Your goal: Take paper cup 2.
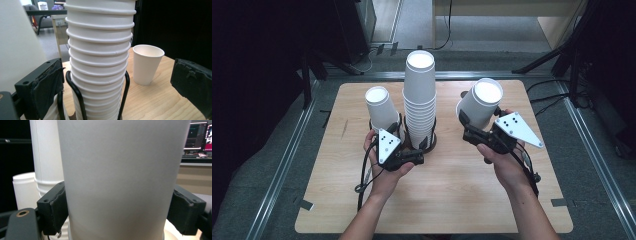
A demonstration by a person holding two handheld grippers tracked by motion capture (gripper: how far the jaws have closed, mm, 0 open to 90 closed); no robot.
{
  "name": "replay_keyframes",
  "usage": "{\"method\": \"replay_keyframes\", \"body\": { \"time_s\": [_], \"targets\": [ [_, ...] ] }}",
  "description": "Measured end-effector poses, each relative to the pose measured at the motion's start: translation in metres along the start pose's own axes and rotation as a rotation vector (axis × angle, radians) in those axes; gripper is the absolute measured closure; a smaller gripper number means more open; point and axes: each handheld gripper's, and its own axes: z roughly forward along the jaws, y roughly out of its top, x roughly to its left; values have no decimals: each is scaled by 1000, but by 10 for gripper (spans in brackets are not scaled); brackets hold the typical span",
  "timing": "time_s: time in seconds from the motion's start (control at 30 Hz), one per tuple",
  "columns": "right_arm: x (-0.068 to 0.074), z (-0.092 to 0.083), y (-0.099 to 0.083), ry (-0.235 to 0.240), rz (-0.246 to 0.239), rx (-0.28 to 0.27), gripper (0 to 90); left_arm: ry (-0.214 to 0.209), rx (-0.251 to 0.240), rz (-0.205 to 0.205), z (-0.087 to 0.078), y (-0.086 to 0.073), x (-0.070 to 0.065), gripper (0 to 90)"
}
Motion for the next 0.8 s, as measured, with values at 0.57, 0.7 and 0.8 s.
{"method": "replay_keyframes", "body": {
  "time_s": [0.57, 0.7, 0.8],
  "targets": [
    [3, -19, -48, -50, -97, 75, 146, -15, 35, -5, -40, -3, 11, 0],
    [4, -21, -55, -57, -119, 91, 146, -34, 46, -1, -43, -6, 10, 0],
    [6, -23, -61, -68, -151, 105, 146, -45, 55, -10, -42, -7, 11, 0]
  ]
}}
